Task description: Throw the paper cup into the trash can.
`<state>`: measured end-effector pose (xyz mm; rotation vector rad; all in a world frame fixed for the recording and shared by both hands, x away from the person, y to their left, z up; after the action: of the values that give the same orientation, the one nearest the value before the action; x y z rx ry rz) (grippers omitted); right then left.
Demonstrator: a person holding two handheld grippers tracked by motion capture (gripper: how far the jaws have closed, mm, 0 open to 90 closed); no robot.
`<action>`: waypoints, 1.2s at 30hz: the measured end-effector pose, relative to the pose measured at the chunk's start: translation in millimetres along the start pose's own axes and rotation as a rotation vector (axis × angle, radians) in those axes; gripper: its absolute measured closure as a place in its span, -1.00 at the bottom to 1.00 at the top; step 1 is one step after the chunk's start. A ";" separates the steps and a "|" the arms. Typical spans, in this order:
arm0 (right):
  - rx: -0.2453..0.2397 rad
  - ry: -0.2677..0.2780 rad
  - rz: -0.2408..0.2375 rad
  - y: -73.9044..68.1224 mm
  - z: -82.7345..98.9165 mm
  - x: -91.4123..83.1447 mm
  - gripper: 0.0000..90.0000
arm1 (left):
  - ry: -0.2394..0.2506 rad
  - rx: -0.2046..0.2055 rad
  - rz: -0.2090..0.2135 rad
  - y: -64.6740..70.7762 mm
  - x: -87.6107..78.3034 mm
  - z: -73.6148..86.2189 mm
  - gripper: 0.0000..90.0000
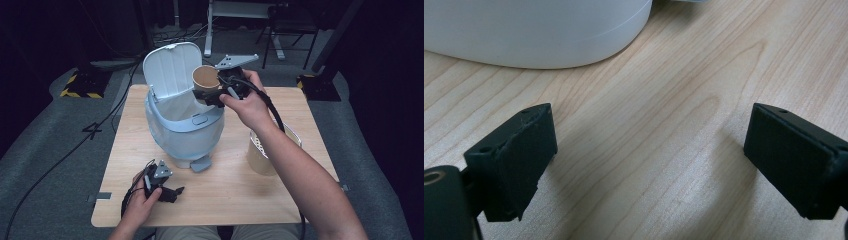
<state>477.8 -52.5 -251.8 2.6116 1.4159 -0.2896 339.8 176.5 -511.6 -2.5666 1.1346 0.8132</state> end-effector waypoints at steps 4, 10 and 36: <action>0.036 0.001 -0.003 -1.1 4.1 9.7 -0.39 | 0.000 0.000 0.000 0.0 0.0 0.0 -0.84; 0.043 -0.046 -0.034 -3.7 8.8 22.1 -0.40 | 0.000 0.000 -0.001 0.0 0.0 0.0 -0.84; -0.021 -0.001 -0.022 -0.5 -9.8 -25.6 -0.65 | 0.000 0.000 0.000 0.0 0.0 0.0 -0.84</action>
<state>464.6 -70.7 -236.1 2.5809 1.4405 -0.2771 339.8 176.6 -511.6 -2.5670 1.1352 0.8133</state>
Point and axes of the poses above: each handheld gripper's, and its own axes: x roughly forward along the jaws, z roughly out of its underside, y roughly to its right, the point moved 1 cm from there along x, roughly forward along the jaws, and after that the axes turned 13 degrees about y, right-handed, at the moved point
